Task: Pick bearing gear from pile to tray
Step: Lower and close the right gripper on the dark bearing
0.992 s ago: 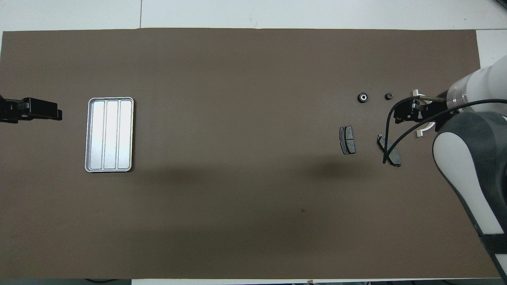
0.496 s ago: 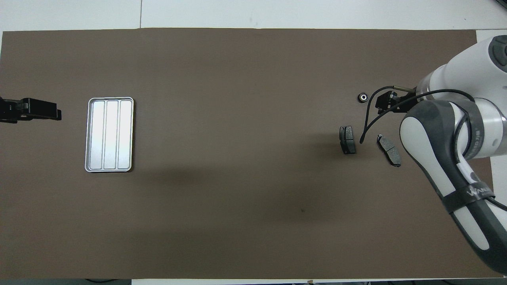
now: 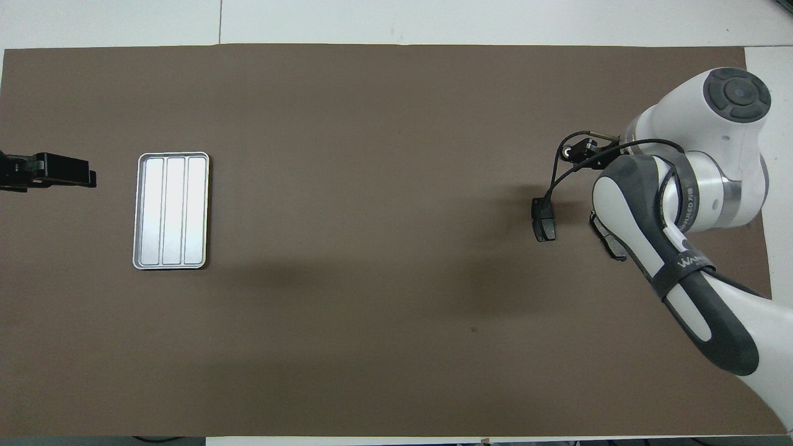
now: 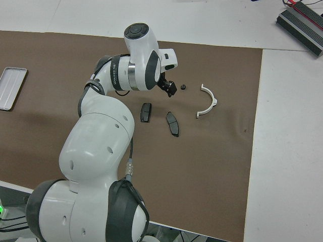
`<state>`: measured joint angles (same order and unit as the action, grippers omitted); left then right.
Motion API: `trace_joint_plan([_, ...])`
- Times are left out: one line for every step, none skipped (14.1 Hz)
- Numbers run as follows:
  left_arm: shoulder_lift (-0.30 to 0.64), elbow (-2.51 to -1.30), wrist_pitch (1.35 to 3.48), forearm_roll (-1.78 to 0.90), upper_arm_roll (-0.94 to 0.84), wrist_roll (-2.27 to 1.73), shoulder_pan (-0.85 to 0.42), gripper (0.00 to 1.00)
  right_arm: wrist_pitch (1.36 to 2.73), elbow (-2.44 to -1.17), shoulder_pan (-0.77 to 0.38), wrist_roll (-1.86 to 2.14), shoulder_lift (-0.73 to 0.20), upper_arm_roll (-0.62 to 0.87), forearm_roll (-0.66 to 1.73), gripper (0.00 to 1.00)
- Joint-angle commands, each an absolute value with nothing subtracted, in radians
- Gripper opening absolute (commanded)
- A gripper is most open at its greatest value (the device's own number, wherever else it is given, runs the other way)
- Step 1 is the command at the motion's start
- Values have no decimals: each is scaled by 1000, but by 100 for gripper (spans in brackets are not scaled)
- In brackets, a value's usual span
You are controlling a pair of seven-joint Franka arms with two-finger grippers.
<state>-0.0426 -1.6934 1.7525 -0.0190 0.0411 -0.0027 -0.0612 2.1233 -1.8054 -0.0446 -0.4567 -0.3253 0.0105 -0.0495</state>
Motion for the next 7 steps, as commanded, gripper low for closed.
trace_joint_plan([-78,-1740,1782,-21,43,-2,-60,100,2190,-1796,-71,-505,-366,14,-81,95])
trace_joint_plan([-78,-1741,1782,-21,43,-2,-60,100,2203,-1787,-71,-524,-383,14,-81,93])
trace_joint_plan([-78,-1741,1784,-21,43,-3,-60,100,2229,-1779,-71,-532,-402,14,-81,92])
trace_joint_plan([-78,-1741,1781,-21,43,-5,-60,100,2249,-1772,-71,-535,-420,15,-81,92])
trace_joint_plan([-78,-1743,1781,-21,43,-3,-58,100,2255,-1758,-69,-535,-437,15,-80,92])
trace_joint_plan([-78,-1743,1782,-21,43,-6,-58,100,2255,-1743,-66,-537,-451,15,-78,92])
trace_joint_plan([-78,-1743,1784,-21,43,-11,-61,100,2256,-1732,-63,-538,-463,15,-69,92])
